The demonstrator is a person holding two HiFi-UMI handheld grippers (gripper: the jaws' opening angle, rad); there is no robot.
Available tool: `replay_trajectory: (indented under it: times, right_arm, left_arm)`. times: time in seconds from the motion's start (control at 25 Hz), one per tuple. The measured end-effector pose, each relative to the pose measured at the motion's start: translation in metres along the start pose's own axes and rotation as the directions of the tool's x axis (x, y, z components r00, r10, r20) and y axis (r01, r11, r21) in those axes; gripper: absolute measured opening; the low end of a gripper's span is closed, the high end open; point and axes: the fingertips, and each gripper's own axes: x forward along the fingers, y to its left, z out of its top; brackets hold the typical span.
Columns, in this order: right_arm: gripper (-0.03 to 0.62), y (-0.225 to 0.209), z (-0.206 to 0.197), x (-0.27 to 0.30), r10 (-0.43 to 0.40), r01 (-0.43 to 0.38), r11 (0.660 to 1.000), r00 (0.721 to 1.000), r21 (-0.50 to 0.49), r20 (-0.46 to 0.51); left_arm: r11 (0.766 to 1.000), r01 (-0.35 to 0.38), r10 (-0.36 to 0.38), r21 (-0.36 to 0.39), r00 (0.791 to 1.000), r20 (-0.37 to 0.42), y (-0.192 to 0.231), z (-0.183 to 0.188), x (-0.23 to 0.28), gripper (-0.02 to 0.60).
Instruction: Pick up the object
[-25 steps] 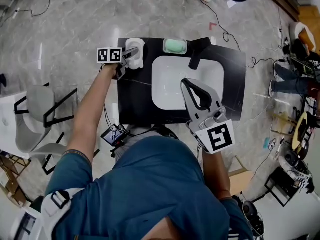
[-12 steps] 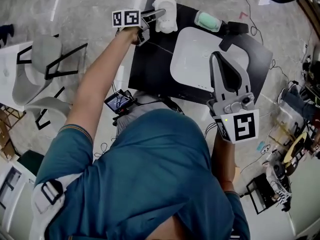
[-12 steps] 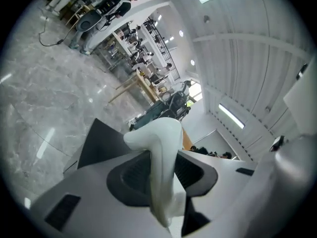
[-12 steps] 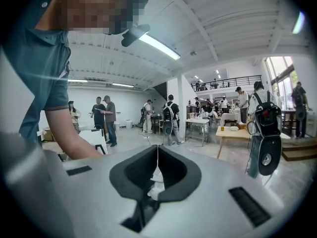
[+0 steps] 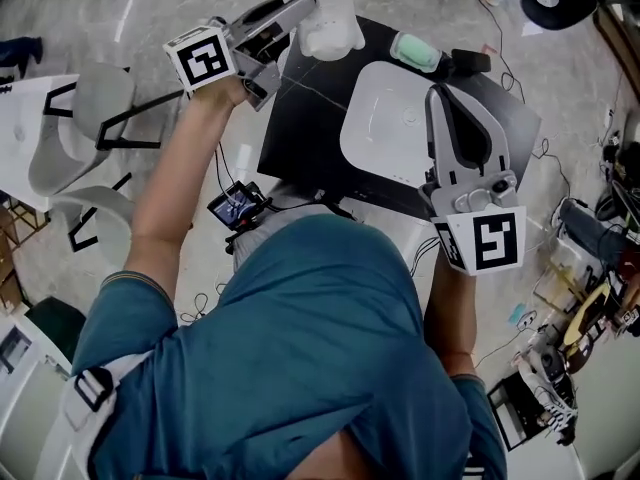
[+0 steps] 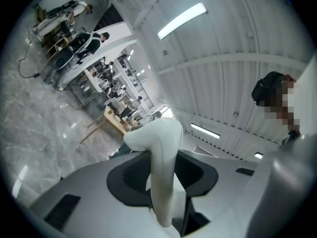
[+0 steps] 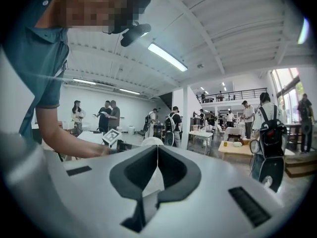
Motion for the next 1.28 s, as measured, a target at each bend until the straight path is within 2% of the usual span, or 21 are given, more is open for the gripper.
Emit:
replay_trajectory:
  times: [0.12, 0.24, 0.4, 0.52, 0.68, 0.96, 1.28]
  right_arm:
    - [0.015, -0.006, 0.013, -0.008, -0.009, 0.010, 1.000, 0.999, -0.025, 0.038]
    - [0.015, -0.004, 0.022, -0.016, -0.014, 0.017, 0.999, 0.998, -0.041, 0.069]
    - [0.015, 0.002, 0.035, -0.026, -0.020, 0.026, 0.998, 0.994, -0.056, 0.107]
    - [0.014, -0.002, 0.044, -0.032, -0.020, 0.028, 0.998, 0.992, -0.062, 0.122]
    - [0.014, -0.004, 0.051, -0.038, -0.013, 0.023, 0.997, 0.991, -0.071, 0.132]
    - [0.014, -0.003, 0.056, -0.038, -0.003, 0.016, 0.995, 0.992, -0.098, 0.124]
    - [0.014, -0.003, 0.058, -0.043, -0.012, 0.024, 0.995, 0.993, -0.102, 0.121]
  left_arm:
    - [0.991, 0.085, -0.093, 0.101, 0.993, 0.071, -0.068, 0.031, -0.011, 0.141]
    - [0.975, 0.119, -0.143, 0.189, 0.983, 0.117, -0.120, 0.047, -0.029, 0.141]
    - [0.942, 0.105, -0.156, 0.318, 0.978, 0.140, -0.167, 0.055, -0.053, 0.141]
    - [0.926, 0.097, -0.169, 0.366, 0.971, 0.168, -0.197, 0.063, -0.061, 0.141]
    - [0.878, 0.038, -0.139, 0.477, 0.974, 0.179, -0.223, 0.066, -0.067, 0.141]
    - [0.861, 0.003, -0.125, 0.508, 0.970, 0.207, -0.237, 0.069, -0.070, 0.141]
    - [0.870, 0.003, -0.120, 0.493, 0.971, 0.206, -0.235, 0.069, -0.069, 0.141]
